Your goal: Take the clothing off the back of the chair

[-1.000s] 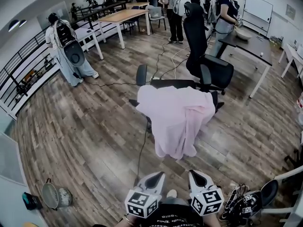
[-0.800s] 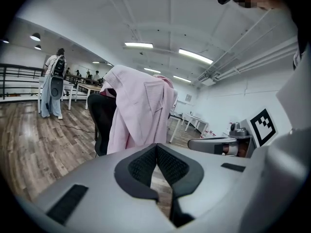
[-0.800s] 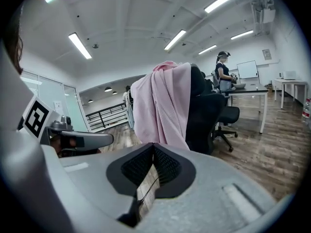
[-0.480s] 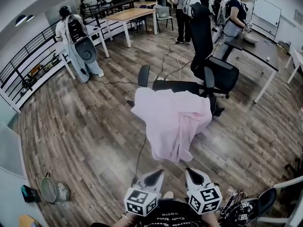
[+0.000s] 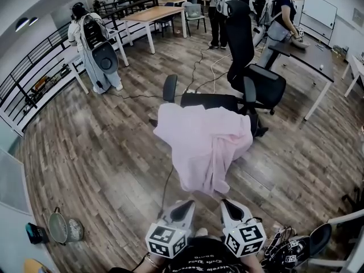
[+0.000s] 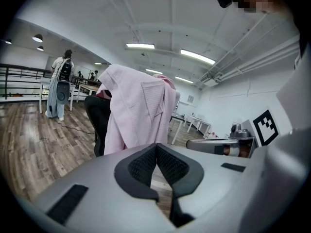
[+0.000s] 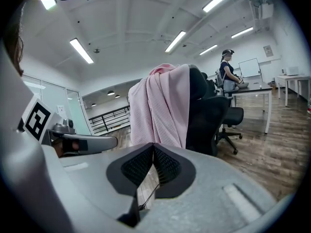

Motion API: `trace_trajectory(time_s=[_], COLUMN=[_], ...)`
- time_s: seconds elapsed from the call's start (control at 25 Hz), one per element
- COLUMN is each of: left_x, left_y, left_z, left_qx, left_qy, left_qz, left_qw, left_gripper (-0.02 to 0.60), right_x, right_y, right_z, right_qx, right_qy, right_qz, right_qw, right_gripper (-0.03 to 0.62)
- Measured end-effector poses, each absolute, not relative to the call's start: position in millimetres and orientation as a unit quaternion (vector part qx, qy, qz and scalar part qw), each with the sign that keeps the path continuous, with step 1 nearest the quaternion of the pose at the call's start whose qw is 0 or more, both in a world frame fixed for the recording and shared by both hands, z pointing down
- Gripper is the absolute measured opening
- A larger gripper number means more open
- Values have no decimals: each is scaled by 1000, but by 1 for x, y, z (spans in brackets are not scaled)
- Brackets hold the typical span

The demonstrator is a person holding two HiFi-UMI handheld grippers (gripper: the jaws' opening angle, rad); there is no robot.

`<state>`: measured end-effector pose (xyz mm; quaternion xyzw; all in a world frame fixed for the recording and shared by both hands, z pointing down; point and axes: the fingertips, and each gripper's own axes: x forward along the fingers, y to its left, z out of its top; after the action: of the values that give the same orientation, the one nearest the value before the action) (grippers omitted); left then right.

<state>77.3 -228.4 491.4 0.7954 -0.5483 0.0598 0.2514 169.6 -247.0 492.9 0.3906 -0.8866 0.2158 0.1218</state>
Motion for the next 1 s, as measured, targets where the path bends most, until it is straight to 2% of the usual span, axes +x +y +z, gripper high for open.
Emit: trace_trajectory(time_s=[0.52, 0.76, 1.0], left_x=[25, -7, -44], left_y=[-275, -305, -329], left_z=[452, 424, 408], left_qx=[806, 803, 786], left_qy=[-558, -568, -589], left_qz=[24, 2, -22], left_qw=[199, 184, 185], left_gripper=[9, 9, 9], right_x=[152, 151, 154], right_y=[-289, -305, -331], right_z=[434, 372, 318], right_qx=[410, 454, 455], right_qy=[-897, -889, -890], right_qz=[141, 48, 25], right_qw=[84, 37, -12], right_gripper=[5, 5, 5])
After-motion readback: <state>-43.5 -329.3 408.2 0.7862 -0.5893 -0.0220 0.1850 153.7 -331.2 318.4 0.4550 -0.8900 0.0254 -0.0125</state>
